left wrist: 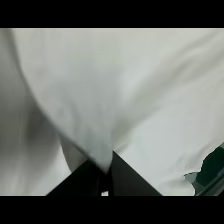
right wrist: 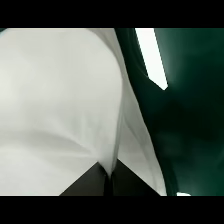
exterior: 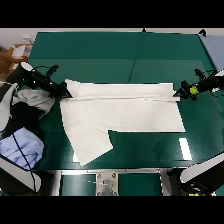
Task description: Fold the shirts.
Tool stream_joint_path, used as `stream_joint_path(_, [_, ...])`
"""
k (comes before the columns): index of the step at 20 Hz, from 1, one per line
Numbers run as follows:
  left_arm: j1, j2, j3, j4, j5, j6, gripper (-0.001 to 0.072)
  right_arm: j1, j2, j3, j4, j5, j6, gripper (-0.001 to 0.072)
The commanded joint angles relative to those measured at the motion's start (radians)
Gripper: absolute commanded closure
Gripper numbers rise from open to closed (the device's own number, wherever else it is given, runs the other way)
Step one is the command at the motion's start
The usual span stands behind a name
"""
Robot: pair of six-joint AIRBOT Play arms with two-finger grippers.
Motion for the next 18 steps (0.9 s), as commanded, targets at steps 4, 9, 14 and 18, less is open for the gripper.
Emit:
stream_joint_path(4, [-0.008, 0.000, -0.001, 0.063, -0.089, -0.080, 0.0680, 0.008, 0.008, -0.001, -0.025, 0.016, 0.033, 0.0698])
stream_joint_path(9, [-0.013, 0.000, -0.001, 0.081, -0.048, -0.135, 0.0681, 0.057, 0.049, -0.002, -0.206, -0.007, 0.122, 0.0699])
stream_joint_path(14, [-0.053, 0.000, -0.001, 0.132, -0.018, -0.140, 0.0680, 0.146, 0.069, -0.002, -0.260, -0.041, 0.140, 0.0698])
stream_joint_path(18, [-0.055, 0.002, 0.006, 0.133, -0.095, -0.168, 0.0149, 0.158, 0.072, 0.002, -0.264, -0.006, 0.178, 0.0306])
